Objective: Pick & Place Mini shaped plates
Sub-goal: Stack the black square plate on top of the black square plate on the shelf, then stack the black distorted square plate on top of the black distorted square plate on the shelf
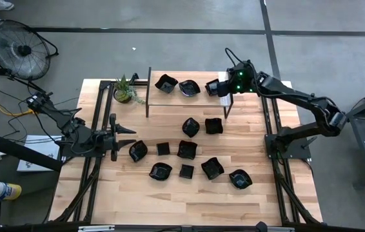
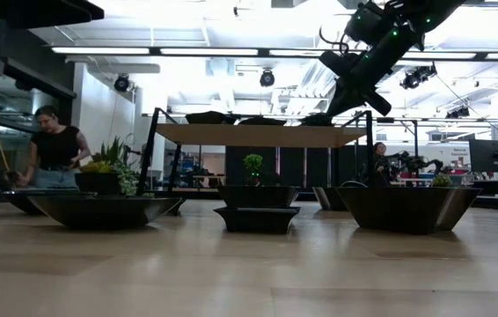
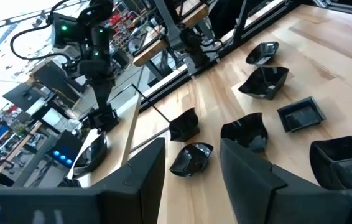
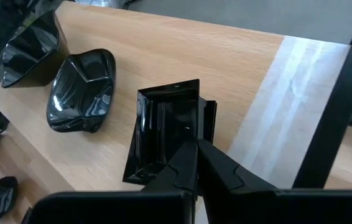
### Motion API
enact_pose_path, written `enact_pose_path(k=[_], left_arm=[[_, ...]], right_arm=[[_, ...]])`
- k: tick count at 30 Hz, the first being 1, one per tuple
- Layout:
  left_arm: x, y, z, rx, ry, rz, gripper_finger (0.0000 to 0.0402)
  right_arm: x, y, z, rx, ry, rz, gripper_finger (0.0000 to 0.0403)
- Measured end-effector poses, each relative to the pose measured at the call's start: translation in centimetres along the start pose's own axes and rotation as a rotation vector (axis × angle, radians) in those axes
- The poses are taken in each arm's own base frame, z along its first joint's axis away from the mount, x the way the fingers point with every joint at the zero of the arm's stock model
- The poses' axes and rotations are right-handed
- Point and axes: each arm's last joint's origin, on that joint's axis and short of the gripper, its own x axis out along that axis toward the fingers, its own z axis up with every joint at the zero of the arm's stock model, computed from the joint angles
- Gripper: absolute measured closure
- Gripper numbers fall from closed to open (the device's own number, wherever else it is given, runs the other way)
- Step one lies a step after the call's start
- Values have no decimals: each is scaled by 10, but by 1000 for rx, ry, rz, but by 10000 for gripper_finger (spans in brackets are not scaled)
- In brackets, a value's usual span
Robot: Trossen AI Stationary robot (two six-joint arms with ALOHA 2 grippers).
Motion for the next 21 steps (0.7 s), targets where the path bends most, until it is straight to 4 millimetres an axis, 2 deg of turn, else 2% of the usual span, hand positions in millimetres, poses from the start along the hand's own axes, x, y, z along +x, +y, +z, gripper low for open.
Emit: enact_pose_path(k=[13,21], left_arm=[[0,0,0,1,2,0,253],[0,0,0,3,4,-1,253]], right_arm=[[0,0,0,-49,1,4,327],[-4,1,1,-113,-17,13,303]])
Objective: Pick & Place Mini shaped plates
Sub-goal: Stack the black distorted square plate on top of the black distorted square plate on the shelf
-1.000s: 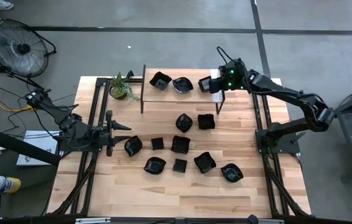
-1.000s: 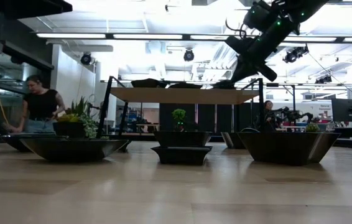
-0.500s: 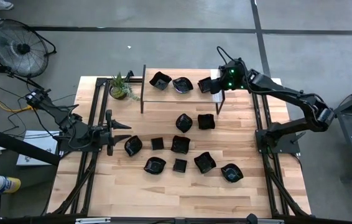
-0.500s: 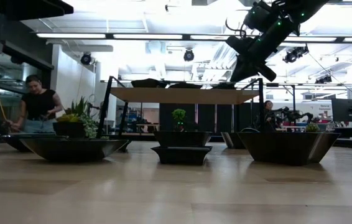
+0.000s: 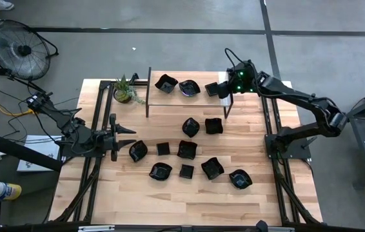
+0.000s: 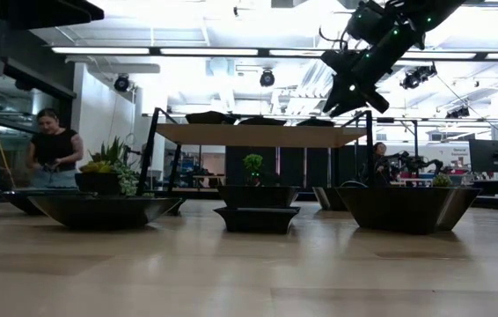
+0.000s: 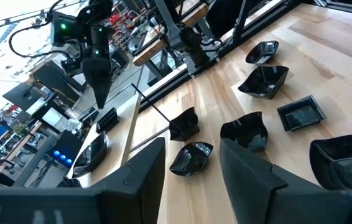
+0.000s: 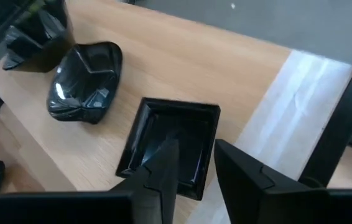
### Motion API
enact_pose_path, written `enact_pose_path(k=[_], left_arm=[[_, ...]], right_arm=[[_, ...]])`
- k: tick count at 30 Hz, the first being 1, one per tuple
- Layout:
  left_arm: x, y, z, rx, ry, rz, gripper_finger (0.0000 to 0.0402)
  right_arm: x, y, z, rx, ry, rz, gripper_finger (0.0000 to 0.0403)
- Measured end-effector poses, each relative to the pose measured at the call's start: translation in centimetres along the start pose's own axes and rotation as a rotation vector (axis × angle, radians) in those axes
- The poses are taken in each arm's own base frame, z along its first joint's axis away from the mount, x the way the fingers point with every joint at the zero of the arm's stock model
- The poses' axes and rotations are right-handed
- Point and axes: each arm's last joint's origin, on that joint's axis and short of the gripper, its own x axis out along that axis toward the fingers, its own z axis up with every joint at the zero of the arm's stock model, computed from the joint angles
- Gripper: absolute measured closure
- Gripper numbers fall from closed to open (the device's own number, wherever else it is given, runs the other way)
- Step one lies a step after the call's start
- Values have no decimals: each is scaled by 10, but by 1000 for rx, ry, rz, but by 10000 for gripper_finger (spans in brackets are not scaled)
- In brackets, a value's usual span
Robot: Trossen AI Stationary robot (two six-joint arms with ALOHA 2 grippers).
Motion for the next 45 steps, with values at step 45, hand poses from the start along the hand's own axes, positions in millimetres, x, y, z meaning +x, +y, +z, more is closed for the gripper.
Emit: enact_pose_path(k=[45], left_arm=[[49,-2,-52,-186,-102,-74,253]], right_arm=[[-51,95,-151,-832,23,52,300]])
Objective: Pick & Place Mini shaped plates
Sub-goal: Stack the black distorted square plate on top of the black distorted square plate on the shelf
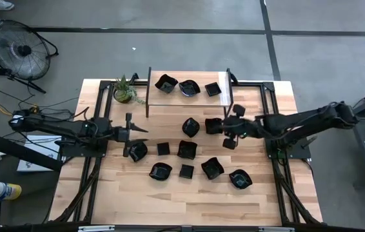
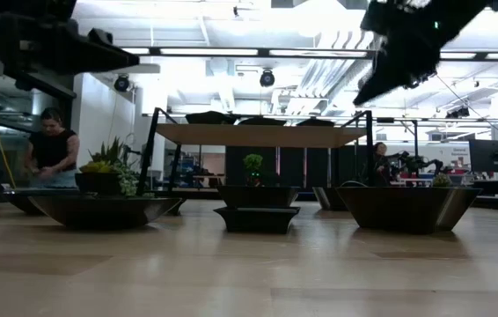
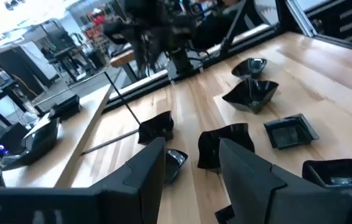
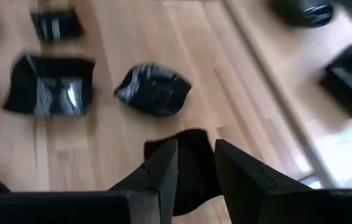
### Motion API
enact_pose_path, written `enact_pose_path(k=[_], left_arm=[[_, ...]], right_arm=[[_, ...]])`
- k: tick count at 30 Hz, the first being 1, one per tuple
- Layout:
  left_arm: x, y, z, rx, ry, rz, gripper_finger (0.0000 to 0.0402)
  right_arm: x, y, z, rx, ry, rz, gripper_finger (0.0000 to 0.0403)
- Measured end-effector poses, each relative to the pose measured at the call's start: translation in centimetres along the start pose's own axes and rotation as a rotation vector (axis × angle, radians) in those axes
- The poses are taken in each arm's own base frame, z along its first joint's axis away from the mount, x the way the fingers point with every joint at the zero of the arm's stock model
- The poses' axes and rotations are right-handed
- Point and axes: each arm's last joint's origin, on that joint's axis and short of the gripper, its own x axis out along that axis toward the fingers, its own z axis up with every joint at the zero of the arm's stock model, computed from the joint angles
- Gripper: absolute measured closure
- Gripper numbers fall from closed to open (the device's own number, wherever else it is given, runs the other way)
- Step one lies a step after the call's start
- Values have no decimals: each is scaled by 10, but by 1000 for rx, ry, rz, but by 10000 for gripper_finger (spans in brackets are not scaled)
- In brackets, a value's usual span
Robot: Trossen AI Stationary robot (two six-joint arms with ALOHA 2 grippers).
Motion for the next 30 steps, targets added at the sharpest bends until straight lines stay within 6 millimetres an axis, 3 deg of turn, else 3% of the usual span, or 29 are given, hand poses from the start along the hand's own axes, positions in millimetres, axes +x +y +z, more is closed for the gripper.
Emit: enact_pose_path(k=[7,14,19,30], left_arm=[[-12,-1,-5,-20,-52,23,253],[-15,-1,-7,-19,-40,18,253],[-15,-1,-7,-19,-32,15,253],[-15,-2,-9,-24,-20,9,253]], right_arm=[[36,22,-15,-205,128,9,292],[68,37,-32,-318,258,-12,236],[78,40,-38,-352,296,-21,211],[92,39,-46,-374,356,-15,213]])
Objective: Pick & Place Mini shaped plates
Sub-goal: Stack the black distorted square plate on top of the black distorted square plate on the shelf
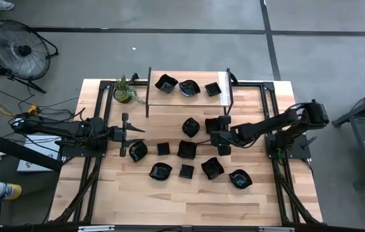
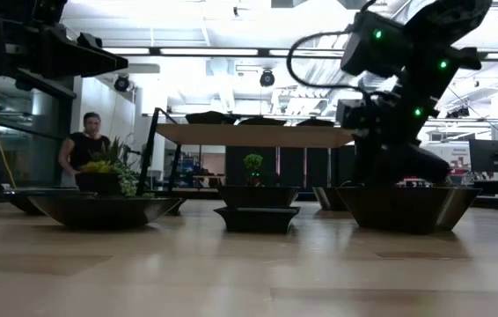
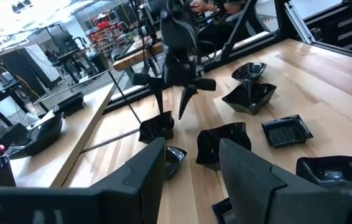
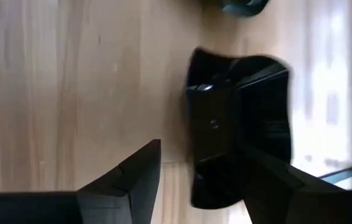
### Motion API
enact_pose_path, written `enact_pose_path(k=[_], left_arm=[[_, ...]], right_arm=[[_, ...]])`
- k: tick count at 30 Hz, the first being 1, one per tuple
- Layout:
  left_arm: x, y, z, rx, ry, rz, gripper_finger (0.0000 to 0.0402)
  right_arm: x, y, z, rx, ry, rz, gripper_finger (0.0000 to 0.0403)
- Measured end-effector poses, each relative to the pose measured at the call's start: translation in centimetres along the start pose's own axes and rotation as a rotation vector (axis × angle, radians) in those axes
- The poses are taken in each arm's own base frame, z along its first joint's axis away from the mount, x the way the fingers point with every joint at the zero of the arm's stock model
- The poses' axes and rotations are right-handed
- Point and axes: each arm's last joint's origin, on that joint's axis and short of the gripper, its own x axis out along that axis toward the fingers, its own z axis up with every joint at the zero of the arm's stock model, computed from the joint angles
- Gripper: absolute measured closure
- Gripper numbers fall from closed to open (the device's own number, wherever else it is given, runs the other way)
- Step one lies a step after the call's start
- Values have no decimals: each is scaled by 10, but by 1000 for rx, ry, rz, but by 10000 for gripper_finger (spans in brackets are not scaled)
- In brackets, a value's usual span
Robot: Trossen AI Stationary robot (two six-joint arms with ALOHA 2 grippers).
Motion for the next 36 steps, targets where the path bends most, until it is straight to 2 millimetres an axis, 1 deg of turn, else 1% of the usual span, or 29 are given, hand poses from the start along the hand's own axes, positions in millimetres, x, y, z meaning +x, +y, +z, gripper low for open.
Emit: enact_pose_path(k=[4,9,22,36], left_arm=[[0,0,0,0,2,-1,253],[0,0,0,0,3,-1,253],[0,0,-1,1,7,-3,253],[0,0,-1,0,8,0,253]], right_arm=[[7,0,-1,-3,25,-12,214],[8,0,-2,-5,33,-33,226],[8,1,-8,-1,89,-24,301],[8,1,-8,-10,88,-22,359]])
